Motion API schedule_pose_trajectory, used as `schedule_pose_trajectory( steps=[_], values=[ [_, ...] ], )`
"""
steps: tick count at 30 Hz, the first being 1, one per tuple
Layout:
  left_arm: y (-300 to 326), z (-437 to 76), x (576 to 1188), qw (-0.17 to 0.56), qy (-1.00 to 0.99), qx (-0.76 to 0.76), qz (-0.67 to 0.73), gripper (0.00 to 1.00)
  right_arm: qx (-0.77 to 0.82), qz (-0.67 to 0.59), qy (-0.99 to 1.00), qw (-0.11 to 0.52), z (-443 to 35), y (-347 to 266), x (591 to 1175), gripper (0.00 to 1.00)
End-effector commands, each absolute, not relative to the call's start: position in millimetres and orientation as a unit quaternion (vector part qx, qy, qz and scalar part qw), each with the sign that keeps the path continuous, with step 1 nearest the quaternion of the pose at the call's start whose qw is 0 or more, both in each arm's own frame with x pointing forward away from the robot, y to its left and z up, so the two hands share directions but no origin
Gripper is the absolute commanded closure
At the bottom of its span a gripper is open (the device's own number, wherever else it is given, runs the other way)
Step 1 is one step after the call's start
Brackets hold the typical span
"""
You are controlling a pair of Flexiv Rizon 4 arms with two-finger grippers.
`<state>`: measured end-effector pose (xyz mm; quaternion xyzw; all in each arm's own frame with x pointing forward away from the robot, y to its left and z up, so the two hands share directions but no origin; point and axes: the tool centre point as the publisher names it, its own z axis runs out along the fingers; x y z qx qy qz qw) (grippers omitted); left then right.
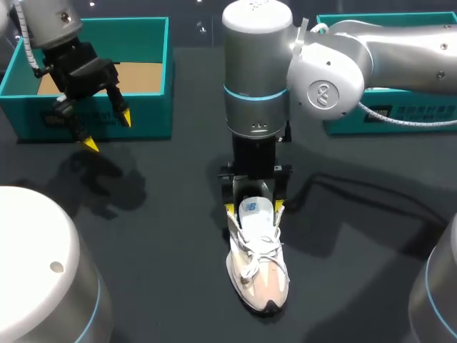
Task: Take the shoe out of the shoebox, open the shoe tongue, remove and reinsert the insole, then place the shoe into the shoebox
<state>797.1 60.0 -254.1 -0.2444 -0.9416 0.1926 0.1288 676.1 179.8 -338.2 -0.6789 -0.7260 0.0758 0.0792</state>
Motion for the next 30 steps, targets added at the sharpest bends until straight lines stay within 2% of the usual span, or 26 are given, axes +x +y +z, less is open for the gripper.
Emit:
schedule_pose_trajectory(
  steps=[1,2,15,30],
  values=[
    [60.3,-254.2,796.5,0.128,-0.942,-0.245,0.191,0.0,-0.677,0.072,-0.728,0.08,-338.6,177.2,674.5,0.15],
    [60.3,-254.2,796.5,0.128,-0.942,-0.245,0.191,0.0,-0.673,0.066,-0.733,0.079,-338.1,177.0,674.5,0.16],
    [60.3,-254.2,796.5,0.128,-0.942,-0.245,0.191,0.0,-0.651,0.042,-0.754,0.081,-336.7,174.0,670.2,0.07],
    [60.3,-254.2,796.5,0.128,-0.942,-0.245,0.191,0.0,-0.638,0.057,-0.765,0.074,-332.9,177.1,659.7,0.11]
  ],
)
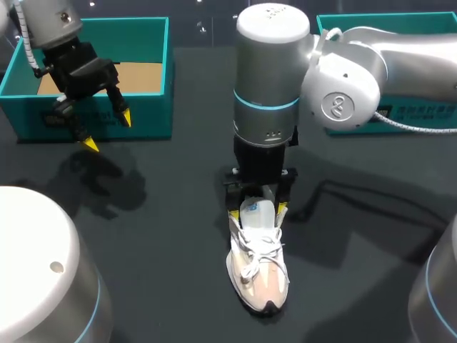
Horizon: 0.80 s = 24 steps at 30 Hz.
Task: Take the shoe out of the shoebox, open the shoe tongue, remove and reinsert the insole, then place the shoe into the shoebox
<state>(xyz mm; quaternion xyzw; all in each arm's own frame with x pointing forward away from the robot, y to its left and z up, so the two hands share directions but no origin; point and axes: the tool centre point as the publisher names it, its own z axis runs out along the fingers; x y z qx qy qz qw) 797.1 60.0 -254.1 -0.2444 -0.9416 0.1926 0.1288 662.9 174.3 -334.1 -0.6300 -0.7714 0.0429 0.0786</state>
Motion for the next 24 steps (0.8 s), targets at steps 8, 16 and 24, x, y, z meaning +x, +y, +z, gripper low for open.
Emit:
schedule_pose_trajectory(
  steps=[8,16,24],
  values=[
    [60.3,-254.2,796.5,0.128,-0.942,-0.245,0.191,0.0,-0.652,0.059,-0.753,0.068,-330.2,178.0,648.6,0.15],
    [60.3,-254.2,796.5,0.128,-0.942,-0.245,0.191,0.0,-0.67,0.059,-0.737,0.06,-322.2,177.5,628.1,0.18],
    [60.3,-254.2,796.5,0.128,-0.942,-0.245,0.191,0.0,-0.691,0.057,-0.719,0.053,-308.0,180.8,596.8,0.35]
  ],
)
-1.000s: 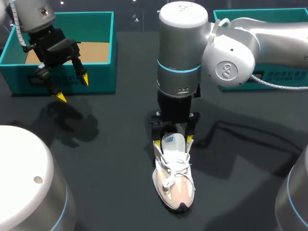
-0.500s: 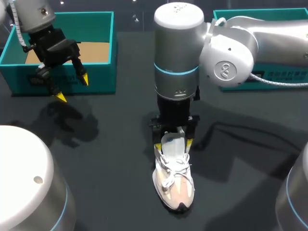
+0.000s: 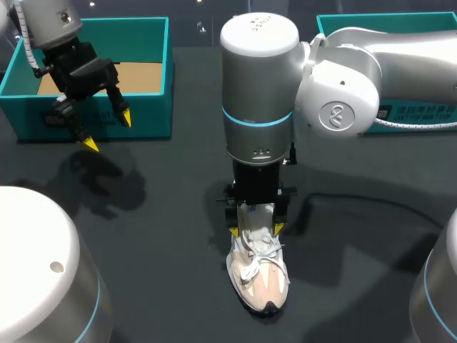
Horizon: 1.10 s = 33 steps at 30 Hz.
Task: Take the shoe out of the shoebox, open the shoe tongue, remove and reinsert the insole, then place the shoe into the shoebox
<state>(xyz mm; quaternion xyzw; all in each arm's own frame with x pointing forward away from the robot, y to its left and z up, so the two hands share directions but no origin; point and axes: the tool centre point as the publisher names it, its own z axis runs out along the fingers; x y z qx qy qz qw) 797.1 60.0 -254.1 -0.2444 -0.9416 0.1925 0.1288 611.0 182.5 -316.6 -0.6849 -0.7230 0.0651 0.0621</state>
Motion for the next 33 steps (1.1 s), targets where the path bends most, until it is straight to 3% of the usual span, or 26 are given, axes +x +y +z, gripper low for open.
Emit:
schedule_pose_trajectory(
  steps=[1,3,4,8,18,26,33],
  values=[
    [60.3,-254.2,796.5,0.128,-0.942,-0.245,0.191,0.0,-0.692,0.053,-0.718,0.051,-305.6,181.3,592.1,0.38],
    [60.3,-254.2,796.5,0.128,-0.942,-0.245,0.191,0.0,-0.699,0.06,-0.711,0.05,-302.0,181.7,584.4,0.42],
    [60.3,-254.2,796.5,0.128,-0.942,-0.245,0.191,0.0,-0.7,0.059,-0.71,0.049,-300.0,181.7,580.6,0.49],
    [60.3,-254.2,796.5,0.128,-0.942,-0.245,0.191,0.0,-0.711,0.058,-0.7,0.044,-293.4,181.3,570.7,0.58],
    [60.3,-254.2,796.5,0.128,-0.942,-0.245,0.191,0.0,-0.699,0.06,-0.712,0.023,-295.6,177.9,589.7,0.6],
    [60.3,-254.2,796.5,0.128,-0.942,-0.245,0.191,0.0,-0.667,0.047,-0.744,0.017,-306.7,179.0,626.0,0.7],
    [60.3,-254.2,796.5,0.128,-0.942,-0.245,0.191,0.0,-0.657,0.032,-0.753,0.035,-336.5,171.2,651.2,0.67]
  ],
)
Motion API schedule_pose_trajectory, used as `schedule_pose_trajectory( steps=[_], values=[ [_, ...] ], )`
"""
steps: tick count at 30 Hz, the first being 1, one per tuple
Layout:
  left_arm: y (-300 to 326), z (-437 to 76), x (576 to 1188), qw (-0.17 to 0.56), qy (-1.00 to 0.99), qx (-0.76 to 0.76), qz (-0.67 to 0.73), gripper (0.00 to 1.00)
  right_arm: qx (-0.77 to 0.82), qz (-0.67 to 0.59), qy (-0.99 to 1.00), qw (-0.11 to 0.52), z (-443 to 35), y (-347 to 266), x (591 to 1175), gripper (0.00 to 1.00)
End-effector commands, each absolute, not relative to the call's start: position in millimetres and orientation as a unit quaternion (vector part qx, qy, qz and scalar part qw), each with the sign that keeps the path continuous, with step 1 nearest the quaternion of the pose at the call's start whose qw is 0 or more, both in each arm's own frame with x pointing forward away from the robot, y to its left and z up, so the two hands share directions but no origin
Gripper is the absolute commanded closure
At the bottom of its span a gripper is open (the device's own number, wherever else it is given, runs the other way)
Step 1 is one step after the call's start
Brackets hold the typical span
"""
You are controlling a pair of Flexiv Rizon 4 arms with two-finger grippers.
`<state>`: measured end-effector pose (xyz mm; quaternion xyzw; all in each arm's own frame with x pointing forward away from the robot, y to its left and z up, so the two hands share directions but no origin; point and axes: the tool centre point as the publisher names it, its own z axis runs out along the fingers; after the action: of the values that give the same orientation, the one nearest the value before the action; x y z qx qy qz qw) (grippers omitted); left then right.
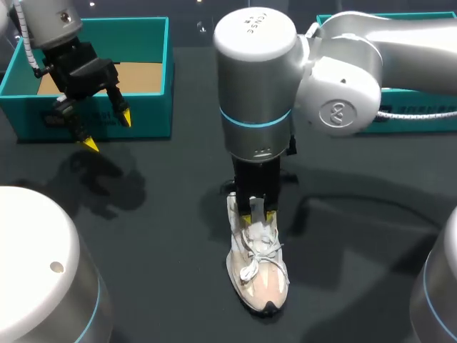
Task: Take the shoe out of the shoebox, open the shoe tongue, remove and reinsert the insole, then place the shoe into the shoebox
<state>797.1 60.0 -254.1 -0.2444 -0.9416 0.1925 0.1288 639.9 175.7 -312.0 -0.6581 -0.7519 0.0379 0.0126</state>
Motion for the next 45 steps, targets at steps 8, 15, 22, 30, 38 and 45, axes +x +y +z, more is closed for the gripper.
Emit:
schedule_pose_trajectory(
  steps=[8,15,22,30,38,45],
  values=[
    [60.3,-254.2,796.5,0.128,-0.942,-0.245,0.191,0.0,-0.644,0.026,-0.762,0.066,-364.5,168.4,669.5,0.66],
    [60.3,-254.2,796.5,0.128,-0.942,-0.245,0.191,0.0,-0.64,0.033,-0.767,0.028,-338.0,172.5,663.4,0.66],
    [60.3,-254.2,796.5,0.128,-0.942,-0.245,0.191,0.0,-0.631,0.036,-0.774,0.038,-355.1,169.8,670.1,0.64],
    [60.3,-254.2,796.5,0.128,-0.942,-0.245,0.191,0.0,-0.617,0.031,-0.786,0.029,-343.6,172.5,675.5,0.64],
    [60.3,-254.2,796.5,0.128,-0.942,-0.245,0.191,0.0,-0.53,0.062,-0.845,-0.031,-282.7,178.4,679.4,0.59],
    [60.3,-254.2,796.5,0.128,-0.942,-0.245,0.191,0.0,-0.367,0.062,-0.924,-0.086,-262.4,179.4,695.4,0.4]
  ],
)
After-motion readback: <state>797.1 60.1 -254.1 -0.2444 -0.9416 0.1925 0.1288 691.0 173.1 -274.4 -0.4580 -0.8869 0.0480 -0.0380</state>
